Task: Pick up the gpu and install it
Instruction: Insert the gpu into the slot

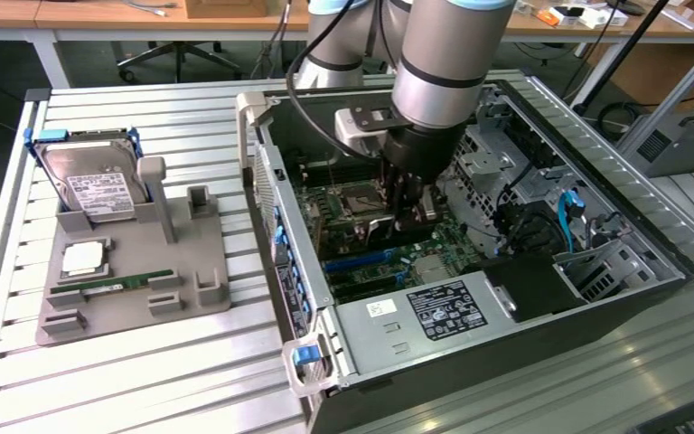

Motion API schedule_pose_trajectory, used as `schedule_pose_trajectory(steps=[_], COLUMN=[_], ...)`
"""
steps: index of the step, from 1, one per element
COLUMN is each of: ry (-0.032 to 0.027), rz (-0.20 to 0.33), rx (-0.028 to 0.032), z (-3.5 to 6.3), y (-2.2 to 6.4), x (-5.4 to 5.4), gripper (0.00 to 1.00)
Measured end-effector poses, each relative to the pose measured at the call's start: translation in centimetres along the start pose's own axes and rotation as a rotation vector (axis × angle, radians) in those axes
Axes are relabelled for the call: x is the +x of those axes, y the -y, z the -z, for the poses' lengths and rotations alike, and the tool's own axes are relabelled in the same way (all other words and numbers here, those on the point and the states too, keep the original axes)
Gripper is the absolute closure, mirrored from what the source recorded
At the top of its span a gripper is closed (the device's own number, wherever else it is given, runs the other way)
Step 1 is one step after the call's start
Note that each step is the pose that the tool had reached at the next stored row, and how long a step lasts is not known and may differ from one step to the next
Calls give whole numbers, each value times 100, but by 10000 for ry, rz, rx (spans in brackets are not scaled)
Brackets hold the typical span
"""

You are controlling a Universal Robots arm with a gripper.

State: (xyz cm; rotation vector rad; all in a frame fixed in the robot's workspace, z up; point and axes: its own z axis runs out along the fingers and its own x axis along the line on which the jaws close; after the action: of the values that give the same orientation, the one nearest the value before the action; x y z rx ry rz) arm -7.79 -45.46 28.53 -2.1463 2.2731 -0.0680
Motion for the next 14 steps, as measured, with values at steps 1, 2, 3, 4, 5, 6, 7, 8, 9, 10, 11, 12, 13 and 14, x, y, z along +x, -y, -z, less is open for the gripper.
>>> schedule_pose_trajectory(steps=[1, 2, 3, 4, 5, 6, 7, 8, 9, 10, 11, 12, 13, 14], ry=[-1, -3, -4, -4, -5, -6, -4, -3, -4, -4, -4, -4, -4, -4], rz=[0, 0, 0, 0, 0, 0, -1, 0, 1, 0, 0, 0, 0, 0], rx=[0, -1, -1, -1, -1, -2, -2, -1, -2, -2, -1, -1, -2, -2], z=[-6, -19, -28, -38, -42, -43, -43, -43, -43, -43, -43, -43, -42, -42], y=[-1, -2, -3, -4, -4, -6, -14, -19, -22, -27, -34, -40, -45, -50], x=[0, 0, 0, 0, 0, 0, 0, 0, 0, 1, 4, 5, 6, 8], gripper=[73, 73, 73, 73, 73, 73, 73, 73, 73, 73, 73, 73, 73, 73])
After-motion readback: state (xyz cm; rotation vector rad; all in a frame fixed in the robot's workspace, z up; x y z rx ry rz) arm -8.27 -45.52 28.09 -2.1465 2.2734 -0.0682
